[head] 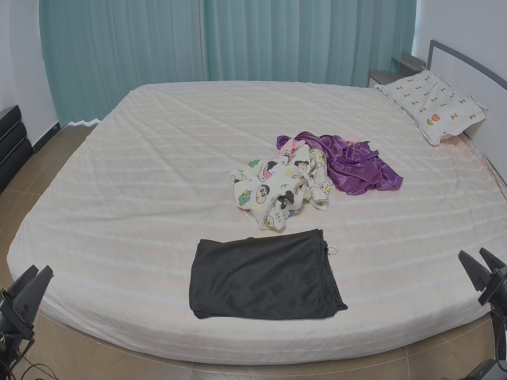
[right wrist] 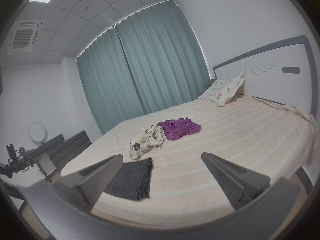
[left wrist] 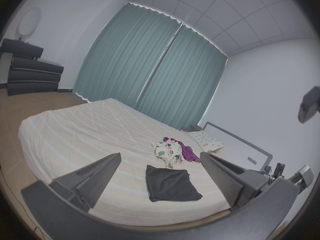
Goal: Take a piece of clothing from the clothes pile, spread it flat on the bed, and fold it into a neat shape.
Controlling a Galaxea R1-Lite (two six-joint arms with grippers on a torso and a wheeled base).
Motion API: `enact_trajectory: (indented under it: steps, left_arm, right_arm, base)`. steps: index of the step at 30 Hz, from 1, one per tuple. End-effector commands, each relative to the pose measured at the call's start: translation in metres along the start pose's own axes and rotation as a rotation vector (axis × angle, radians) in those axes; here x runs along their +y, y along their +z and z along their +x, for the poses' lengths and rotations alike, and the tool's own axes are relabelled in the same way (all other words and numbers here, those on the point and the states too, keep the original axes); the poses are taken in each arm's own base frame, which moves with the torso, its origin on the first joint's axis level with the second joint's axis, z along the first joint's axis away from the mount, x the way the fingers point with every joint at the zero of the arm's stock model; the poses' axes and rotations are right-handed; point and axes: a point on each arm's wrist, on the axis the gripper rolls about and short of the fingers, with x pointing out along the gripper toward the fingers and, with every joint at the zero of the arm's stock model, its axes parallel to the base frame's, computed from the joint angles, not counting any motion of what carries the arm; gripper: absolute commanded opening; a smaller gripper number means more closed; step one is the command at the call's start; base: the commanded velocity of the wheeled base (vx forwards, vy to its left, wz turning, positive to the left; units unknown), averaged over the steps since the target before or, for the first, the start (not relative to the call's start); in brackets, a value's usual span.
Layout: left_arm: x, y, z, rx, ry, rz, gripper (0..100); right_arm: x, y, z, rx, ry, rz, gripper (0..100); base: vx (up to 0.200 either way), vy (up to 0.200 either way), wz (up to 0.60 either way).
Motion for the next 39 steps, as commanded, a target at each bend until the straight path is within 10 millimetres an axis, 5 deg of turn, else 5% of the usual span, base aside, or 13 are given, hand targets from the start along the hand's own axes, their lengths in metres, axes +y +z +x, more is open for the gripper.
enact_trajectory:
  steps: [1,9,25,39]
  left_arm:
    - [0.000,-0.043,-0.052,-0.092,-0.027,0.201,100]
    - [0.013,-0.063,-0.047,-0.045,0.028,0.336,100]
    - [0.021,-0.071,-0.047,0.007,0.214,0.347,100]
    - [0.022,-0.070,-0.048,0.023,0.226,0.586,100]
  right_arm:
    - [-0.008,-0.039,-0.088,-0.129,-0.038,-0.063,100]
    - [-0.014,-0.062,-0.096,-0.102,-0.144,-0.153,100]
    - [-0.017,-0.062,-0.095,-0.140,-0.265,-0.217,100]
    - [-0.017,-0.062,-0.095,-0.134,-0.255,-0.221,100]
  base:
    - [0.000,0.000,0.00]
    - [0.000,0.000,0.00]
    - [0.000,0.000,0.00]
    - [0.000,0.000,0.00]
